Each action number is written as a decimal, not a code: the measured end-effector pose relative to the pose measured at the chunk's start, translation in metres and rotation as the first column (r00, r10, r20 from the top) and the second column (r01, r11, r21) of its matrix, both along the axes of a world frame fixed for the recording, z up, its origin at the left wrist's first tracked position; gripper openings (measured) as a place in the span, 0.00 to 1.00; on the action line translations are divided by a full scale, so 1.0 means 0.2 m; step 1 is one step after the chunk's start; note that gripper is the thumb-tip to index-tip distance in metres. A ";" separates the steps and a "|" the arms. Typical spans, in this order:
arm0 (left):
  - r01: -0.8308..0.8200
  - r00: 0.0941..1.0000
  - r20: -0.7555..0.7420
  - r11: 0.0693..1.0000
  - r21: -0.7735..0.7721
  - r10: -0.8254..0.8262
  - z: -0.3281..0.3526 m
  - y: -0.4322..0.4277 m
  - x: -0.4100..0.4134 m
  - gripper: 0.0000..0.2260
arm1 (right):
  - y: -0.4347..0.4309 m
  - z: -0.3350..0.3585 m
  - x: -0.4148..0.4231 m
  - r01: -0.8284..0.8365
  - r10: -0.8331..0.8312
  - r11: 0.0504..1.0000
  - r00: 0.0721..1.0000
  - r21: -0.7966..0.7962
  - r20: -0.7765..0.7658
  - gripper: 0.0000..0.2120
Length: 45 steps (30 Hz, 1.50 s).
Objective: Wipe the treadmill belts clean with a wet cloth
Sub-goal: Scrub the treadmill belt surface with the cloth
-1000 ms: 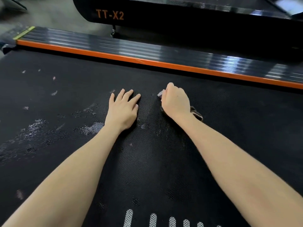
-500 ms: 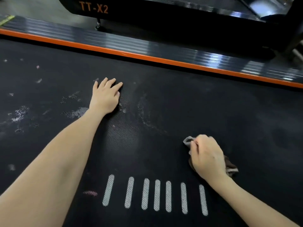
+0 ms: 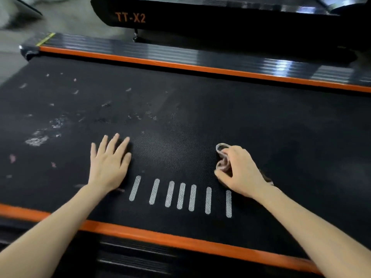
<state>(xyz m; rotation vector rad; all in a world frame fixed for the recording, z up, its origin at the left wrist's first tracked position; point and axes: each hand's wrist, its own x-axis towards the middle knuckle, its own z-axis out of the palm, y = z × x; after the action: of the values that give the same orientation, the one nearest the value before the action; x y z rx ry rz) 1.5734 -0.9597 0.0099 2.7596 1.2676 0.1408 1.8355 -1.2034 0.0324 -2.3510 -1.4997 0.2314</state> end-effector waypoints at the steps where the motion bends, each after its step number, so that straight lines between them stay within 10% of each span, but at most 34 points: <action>1: -0.013 1.000 -0.012 1.000 -0.007 0.013 -0.02 -0.02 -0.01 0.29 | -0.07 0.00 -0.01 -0.093 0.093 0.995 0.996 -0.033 -0.011 0.36; 7: -0.042 0.999 -0.025 0.999 0.026 0.043 -0.04 -0.04 0.00 0.29 | -0.20 -0.03 0.06 -0.418 0.396 0.908 0.858 -0.001 0.328 0.32; 19: -0.098 0.995 -0.021 0.994 0.037 0.099 -0.05 -0.05 0.02 0.26 | -0.17 -0.08 0.17 -0.649 0.649 0.760 0.761 0.022 0.019 0.34; 36: -0.040 0.999 0.028 0.996 -0.076 0.043 0.01 -0.05 0.02 0.22 | 0.37 -0.07 -0.78 -0.242 0.251 0.952 0.968 0.186 -0.025 0.16; 45: 0.206 0.978 0.013 0.978 0.023 -0.206 0.03 0.52 -0.31 0.25 | 0.32 -0.08 -0.69 0.539 -0.547 0.828 0.837 0.157 0.012 0.05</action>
<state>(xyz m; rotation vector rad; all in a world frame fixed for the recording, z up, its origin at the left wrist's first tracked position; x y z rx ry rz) 1.5105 -0.8563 0.0156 2.8800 0.9735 0.1586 1.6977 -1.1400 0.0163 -2.5574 -0.7697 -0.0905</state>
